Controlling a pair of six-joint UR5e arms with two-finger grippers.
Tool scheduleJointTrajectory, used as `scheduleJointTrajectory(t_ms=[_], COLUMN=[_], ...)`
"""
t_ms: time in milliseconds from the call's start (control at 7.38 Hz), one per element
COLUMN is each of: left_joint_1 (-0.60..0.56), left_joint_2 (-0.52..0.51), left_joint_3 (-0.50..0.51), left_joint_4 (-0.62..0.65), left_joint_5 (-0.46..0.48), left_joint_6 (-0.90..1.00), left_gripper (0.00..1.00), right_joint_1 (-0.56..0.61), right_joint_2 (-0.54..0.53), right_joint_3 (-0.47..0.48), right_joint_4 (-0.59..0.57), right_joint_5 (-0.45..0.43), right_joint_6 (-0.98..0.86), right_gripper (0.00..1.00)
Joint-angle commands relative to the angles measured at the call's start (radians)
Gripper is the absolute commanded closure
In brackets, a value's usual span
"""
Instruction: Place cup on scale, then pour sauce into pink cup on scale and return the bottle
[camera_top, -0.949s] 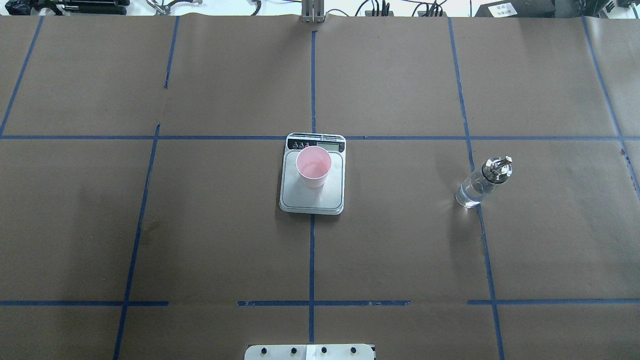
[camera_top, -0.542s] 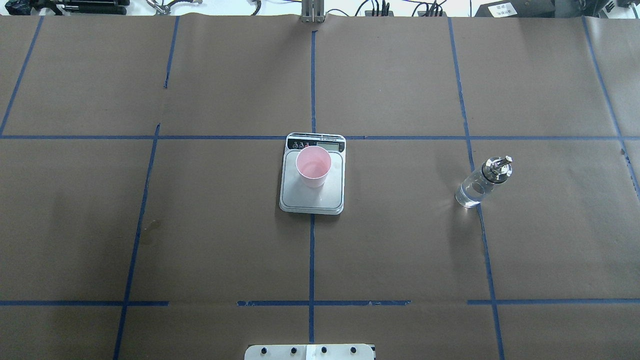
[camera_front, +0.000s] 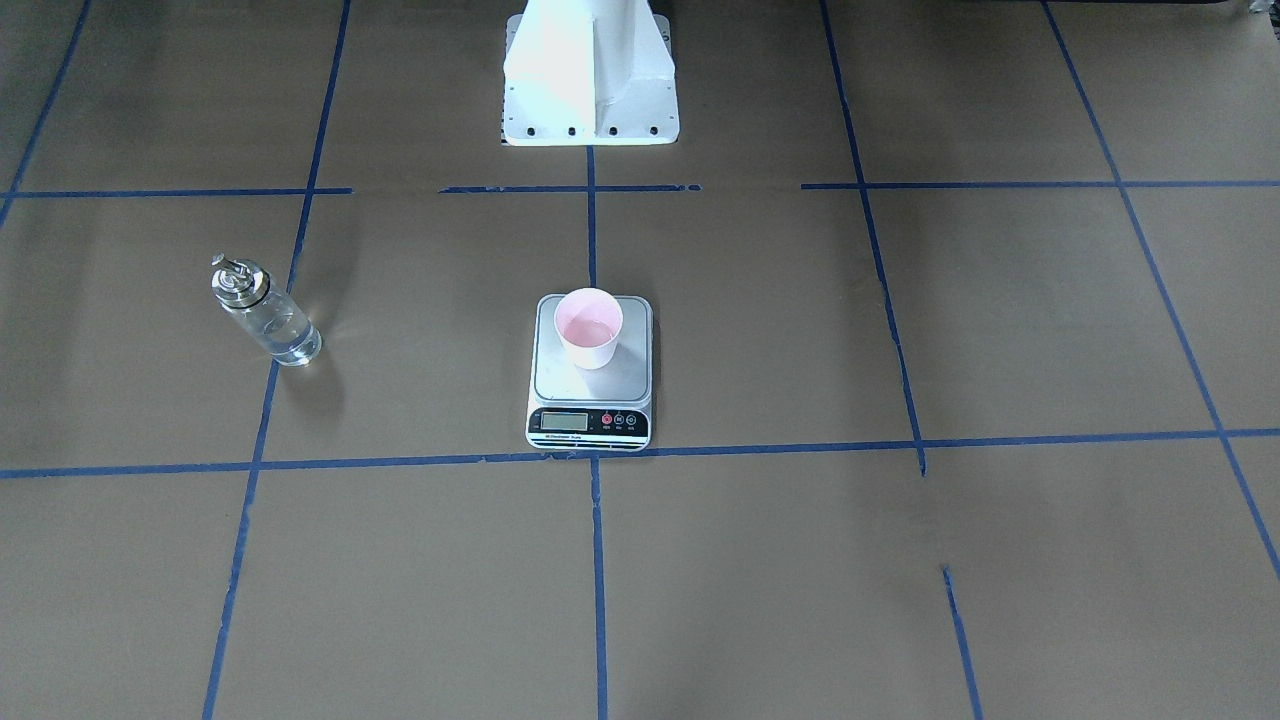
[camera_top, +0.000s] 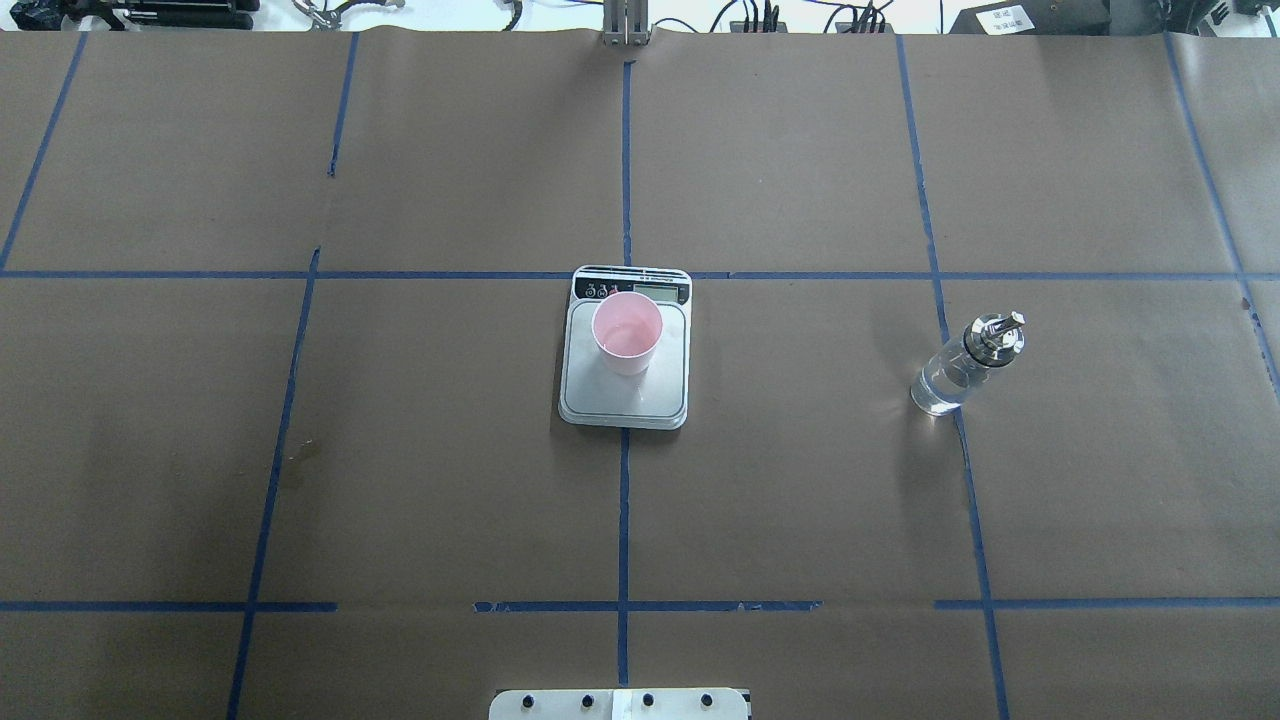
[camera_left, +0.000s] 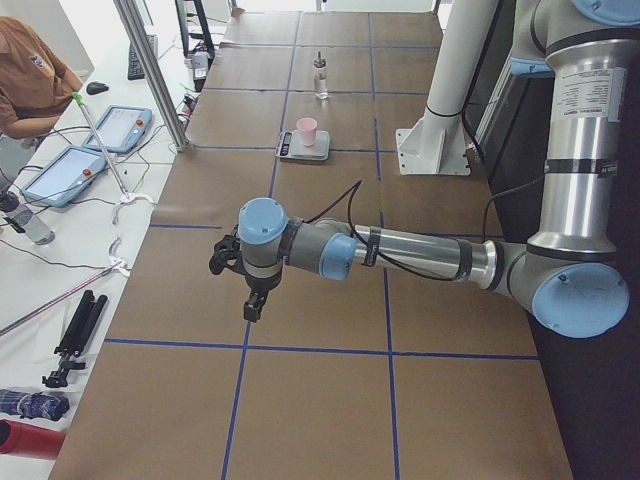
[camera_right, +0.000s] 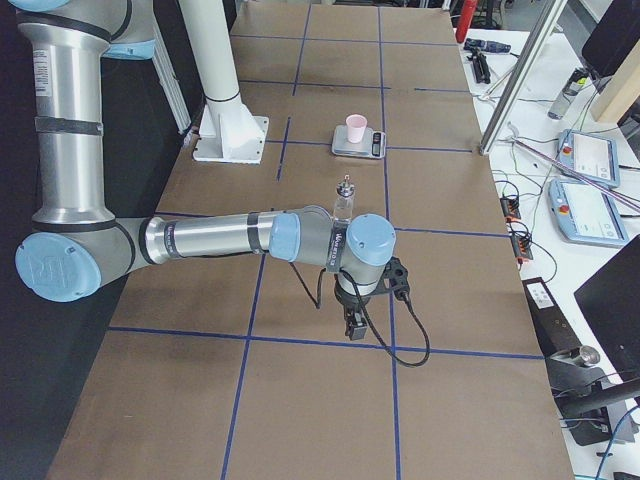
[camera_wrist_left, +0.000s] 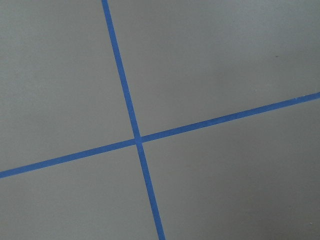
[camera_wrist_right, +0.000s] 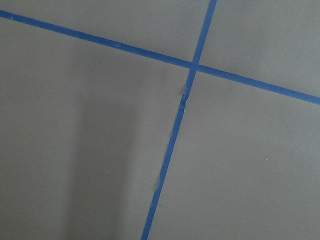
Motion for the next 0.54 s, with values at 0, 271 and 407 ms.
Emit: scheduleJointTrajectory(t_ms=[0, 271, 407], left_joint_1=[0.002, 0.008, 0.016], left_joint_2=[0.006, 0.033, 0.047], left_joint_3=[-0.021, -0.050, -0.048], left_joint_4=[0.007, 0.015, 0.016], left_joint_5=[0.005, 0.008, 0.008], left_joint_6=[0.003, 0.007, 0.008], left_gripper=[0.00, 0.00, 0.00], right_joint_1=[-0.001, -0.001, -0.001], right_joint_2=[0.001, -0.012, -0.012], right_joint_3=[-0.011, -0.006, -0.005], right_joint_4=[0.000, 0.002, 0.002], right_joint_5=[0.002, 0.010, 0.030], right_joint_6=[0.008, 0.008, 0.026], right_gripper=[0.00, 0.00, 0.00])
